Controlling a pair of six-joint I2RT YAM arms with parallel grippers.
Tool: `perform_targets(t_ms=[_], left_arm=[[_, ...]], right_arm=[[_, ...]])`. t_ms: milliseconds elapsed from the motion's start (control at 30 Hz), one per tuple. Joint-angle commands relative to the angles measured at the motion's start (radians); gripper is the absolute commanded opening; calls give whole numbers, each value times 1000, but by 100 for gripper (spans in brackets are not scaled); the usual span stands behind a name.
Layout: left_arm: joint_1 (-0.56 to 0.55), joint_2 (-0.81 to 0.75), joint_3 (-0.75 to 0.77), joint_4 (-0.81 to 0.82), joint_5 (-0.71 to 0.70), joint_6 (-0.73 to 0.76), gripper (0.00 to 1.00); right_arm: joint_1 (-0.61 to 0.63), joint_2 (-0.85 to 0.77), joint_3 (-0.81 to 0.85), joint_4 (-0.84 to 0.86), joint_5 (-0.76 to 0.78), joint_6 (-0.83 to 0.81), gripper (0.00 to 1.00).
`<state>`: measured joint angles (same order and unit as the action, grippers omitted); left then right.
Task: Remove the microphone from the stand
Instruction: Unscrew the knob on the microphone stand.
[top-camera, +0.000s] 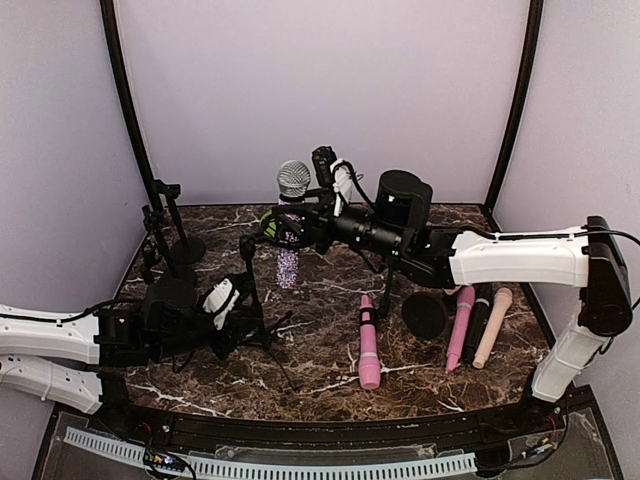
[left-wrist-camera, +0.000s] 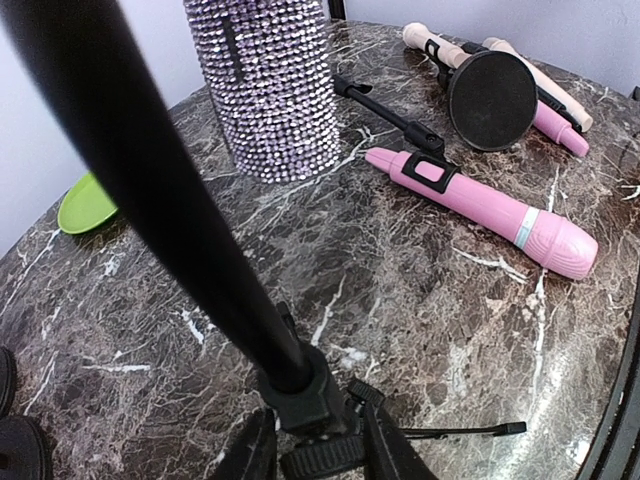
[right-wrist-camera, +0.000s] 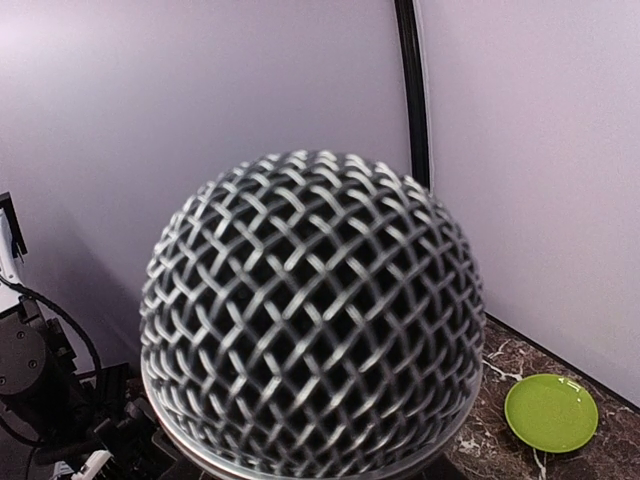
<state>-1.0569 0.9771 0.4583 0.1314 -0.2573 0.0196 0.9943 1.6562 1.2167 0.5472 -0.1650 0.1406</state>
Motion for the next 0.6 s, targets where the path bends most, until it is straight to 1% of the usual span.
perform_targets(t_ms=[0, 100, 167, 233, 267, 300, 333, 367, 467, 533, 567], left_arm=[[-8, -11, 22, -14, -72, 1, 33], [-8, -25, 17, -20, -72, -8, 32], [-8, -33, 16, -23, -66, -13, 30], [-8, -36, 16, -25, -55, -15, 26], [-8, -37, 16, -25, -43, -15, 21], [-8, -35, 15, -26, -37, -15, 19], [-8, -34, 14, -27, -26, -15, 14], [-8, -30, 13, -30, -21, -15, 13], [-8, -21, 2, -28, 3, -64, 4], [-8, -22, -14, -21, 26, -95, 0], [-8, -23, -29, -8, 40, -110, 0]], right_arm=[[-12, -22, -23, -3, 29, 4, 17], [-13, -22, -25, 0, 29, 5, 17], [-13, -22, -25, 0, 27, 5, 17], [-12, -22, -25, -1, 28, 5, 17], [-13, -22, -25, 0, 28, 5, 17], [-13, -22, -26, 0, 28, 6, 17], [-13, -22, -26, -2, 29, 5, 17], [-13, -22, -26, -4, 29, 5, 17], [-13, -27, -26, -7, 28, 2, 17], [-13, -29, -26, -10, 29, -2, 17], [-13, -31, -26, -10, 29, -5, 17]])
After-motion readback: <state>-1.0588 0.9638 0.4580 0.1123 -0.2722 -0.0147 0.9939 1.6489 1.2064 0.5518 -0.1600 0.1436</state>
